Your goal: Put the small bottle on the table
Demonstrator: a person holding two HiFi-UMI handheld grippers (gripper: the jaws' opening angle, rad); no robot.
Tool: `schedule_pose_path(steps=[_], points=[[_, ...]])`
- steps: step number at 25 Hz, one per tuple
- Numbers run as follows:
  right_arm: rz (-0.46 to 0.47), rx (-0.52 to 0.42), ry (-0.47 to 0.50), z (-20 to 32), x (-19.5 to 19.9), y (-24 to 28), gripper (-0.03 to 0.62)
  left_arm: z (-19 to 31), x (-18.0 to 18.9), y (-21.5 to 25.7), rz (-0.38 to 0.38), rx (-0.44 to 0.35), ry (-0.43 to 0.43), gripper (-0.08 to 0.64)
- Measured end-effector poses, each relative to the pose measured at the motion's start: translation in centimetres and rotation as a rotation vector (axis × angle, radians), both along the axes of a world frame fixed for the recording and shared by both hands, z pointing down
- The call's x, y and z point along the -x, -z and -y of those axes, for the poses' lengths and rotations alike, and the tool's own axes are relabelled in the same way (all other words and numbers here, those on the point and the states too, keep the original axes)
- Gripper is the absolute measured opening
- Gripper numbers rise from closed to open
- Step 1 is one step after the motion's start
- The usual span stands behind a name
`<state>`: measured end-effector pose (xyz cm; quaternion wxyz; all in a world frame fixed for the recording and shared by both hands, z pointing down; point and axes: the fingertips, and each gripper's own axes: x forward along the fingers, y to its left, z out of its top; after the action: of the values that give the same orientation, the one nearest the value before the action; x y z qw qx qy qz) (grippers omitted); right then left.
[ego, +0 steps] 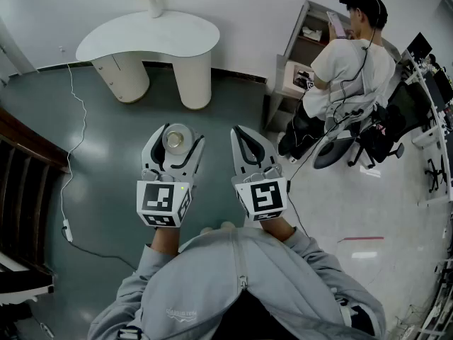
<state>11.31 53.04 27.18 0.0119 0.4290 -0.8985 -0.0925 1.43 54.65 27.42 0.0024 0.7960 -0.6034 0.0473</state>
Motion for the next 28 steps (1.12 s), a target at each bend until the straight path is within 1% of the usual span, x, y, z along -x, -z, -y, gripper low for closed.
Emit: schedule_pose_path(steps=[9, 12, 14, 16, 20, 24, 28], points=[[-0.004, -0.004, 0.009, 1.2, -1.1, 0.1, 0.026, 0.9, -1.8, 0.1, 0.006, 0.003, -0.011, 0.331], [0.021, 0.0, 0.021, 1.7, -1.6, 0.2, 0.026, 1.5, -2.4, 0.0, 0.005, 0.002, -0.008, 0.331], [0.042, -0.014, 0.03, 1.8, -2.0, 0.5, 0.026, 1.8, -2.7, 0.0, 0.002, 0.002, -0.005, 0.331], [0.038, -0.031, 0.029, 2.0, -2.2, 0.7, 0.026, 2.0, -3.0, -0.2, -0.001, 0.003, -0.002, 0.331], [0.04, -0.029, 0.023, 2.6, -2.7, 0.8, 0.026, 2.4, -3.6, -0.5, -0.007, 0.009, -0.005, 0.331], [0.042, -0.025, 0.025, 3.5, -2.7, 0.5, 0.026, 3.3, -3.6, -0.6, -0.006, 0.011, -0.008, 0.331], [0.03, -0.025, 0.012, 5.2, -2.5, 0.2, 0.026, 5.2, -3.2, -1.0, -0.018, 0.012, -0.012, 0.331]])
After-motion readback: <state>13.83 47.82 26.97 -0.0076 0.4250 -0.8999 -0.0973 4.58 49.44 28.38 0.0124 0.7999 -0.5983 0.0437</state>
